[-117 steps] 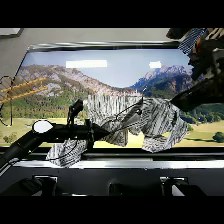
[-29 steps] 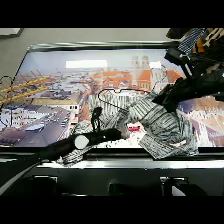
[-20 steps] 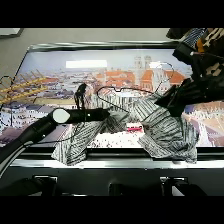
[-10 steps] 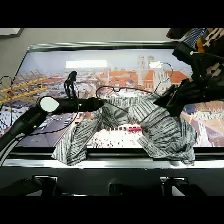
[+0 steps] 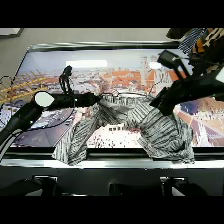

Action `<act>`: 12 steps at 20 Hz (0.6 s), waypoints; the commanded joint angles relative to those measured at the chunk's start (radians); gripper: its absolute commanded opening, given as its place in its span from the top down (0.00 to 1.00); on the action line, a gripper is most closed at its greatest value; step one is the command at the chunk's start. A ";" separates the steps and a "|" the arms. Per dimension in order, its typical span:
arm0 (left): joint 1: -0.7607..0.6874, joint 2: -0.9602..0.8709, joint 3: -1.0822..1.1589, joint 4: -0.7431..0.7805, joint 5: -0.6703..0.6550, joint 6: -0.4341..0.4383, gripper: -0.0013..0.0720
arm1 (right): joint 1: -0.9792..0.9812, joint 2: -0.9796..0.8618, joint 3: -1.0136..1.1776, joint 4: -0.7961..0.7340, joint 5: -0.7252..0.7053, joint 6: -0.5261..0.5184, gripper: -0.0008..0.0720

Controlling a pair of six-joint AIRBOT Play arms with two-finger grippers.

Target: Fold the clothes and pants, and hang the long-sleeved shirts on hangers.

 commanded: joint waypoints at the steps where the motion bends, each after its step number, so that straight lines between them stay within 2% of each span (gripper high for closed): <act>1: 0.027 -0.021 0.026 -0.003 -0.062 0.033 0.96 | 0.115 -0.008 0.002 -0.248 -0.046 0.044 0.96; 7: 0.034 -0.033 0.030 -0.003 -0.174 0.086 0.96 | 0.154 -0.006 0.002 -0.365 -0.055 0.162 0.96; 10: 0.034 -0.033 0.031 -0.003 -0.246 0.090 0.96 | 0.154 0.015 0.002 -0.426 -0.053 0.168 0.96; 12: 0.036 -0.033 0.033 -0.004 -0.245 0.090 0.96 | 0.154 0.037 0.002 -0.428 -0.041 0.167 0.96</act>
